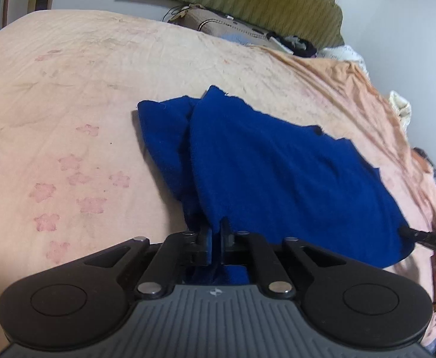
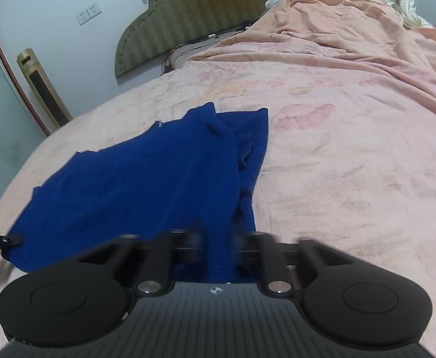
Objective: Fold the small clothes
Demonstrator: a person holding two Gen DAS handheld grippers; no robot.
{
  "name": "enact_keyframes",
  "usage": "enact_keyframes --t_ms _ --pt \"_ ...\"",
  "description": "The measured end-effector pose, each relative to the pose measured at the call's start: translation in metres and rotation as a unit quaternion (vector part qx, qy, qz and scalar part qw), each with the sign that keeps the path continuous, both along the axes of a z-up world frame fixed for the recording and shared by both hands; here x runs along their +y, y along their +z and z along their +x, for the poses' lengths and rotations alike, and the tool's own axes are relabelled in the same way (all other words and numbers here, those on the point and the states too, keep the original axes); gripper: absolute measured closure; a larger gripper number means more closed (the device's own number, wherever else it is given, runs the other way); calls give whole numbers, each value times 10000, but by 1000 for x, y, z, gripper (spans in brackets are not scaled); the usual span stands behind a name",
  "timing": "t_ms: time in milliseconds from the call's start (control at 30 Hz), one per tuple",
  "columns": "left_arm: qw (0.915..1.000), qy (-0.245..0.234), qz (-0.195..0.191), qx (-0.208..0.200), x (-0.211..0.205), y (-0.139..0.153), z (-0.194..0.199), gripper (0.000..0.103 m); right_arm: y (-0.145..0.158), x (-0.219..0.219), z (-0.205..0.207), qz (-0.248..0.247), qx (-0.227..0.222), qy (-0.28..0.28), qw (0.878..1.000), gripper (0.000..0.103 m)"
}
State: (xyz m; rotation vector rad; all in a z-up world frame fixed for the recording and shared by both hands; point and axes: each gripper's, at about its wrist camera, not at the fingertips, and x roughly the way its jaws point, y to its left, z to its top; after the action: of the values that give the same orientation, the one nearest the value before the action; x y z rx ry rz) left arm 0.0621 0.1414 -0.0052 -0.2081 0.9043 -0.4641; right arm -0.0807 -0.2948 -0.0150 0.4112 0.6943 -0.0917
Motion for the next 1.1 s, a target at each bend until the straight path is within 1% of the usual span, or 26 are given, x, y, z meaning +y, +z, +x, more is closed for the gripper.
enact_keyframes --t_ms 100,200,300,400,533,600,700,767,867,933,967,1000,1067,1100 --pt "9999 -41 -104 -36 8 6 -9 100 1 -2 -6 153 -116 -49 9998 96" --pt "9998 -117 -118 -108 16 13 -25 101 6 -8 -17 255 -229 -152 9993 97" --pt "9997 -193 -158 -74 21 15 -39 101 9 -13 -30 370 -232 -160 9989 97" --pt "9997 -215 65 -63 21 8 -46 101 8 -11 -39 333 -133 -122 9993 97" --pt "9995 -107 263 106 22 -10 -35 100 2 -11 -42 339 -13 -122 9993 97" --pt "9998 -43 118 183 26 -12 -31 100 -1 -12 -41 344 38 -137 9993 97" --pt "10000 -21 65 -43 31 0 -30 100 1 -11 -41 248 47 -132 9996 97" --pt "9999 -80 68 -92 31 3 -29 100 4 -13 -42 252 -3 -141 9996 97" --pt "9991 -208 355 73 27 -3 -26 100 5 -14 -41 195 1 -134 9997 97" --pt "9991 -143 395 35 30 0 -29 98 2 -12 -35 74 198 -31 9998 94" --pt "9991 -101 399 -31 33 5 -32 98 1 -8 -34 -96 274 -62 9996 81" --pt "9988 -4 458 -168 36 11 -35 97 4 -5 -36 -266 263 -137 9992 83" --pt "9962 155 665 -539 36 26 -39 94 14 -3 -42 -449 87 -338 9984 75" --pt "9949 176 702 -696 32 32 -39 93 20 -1 -43 -513 -38 -415 9978 75"
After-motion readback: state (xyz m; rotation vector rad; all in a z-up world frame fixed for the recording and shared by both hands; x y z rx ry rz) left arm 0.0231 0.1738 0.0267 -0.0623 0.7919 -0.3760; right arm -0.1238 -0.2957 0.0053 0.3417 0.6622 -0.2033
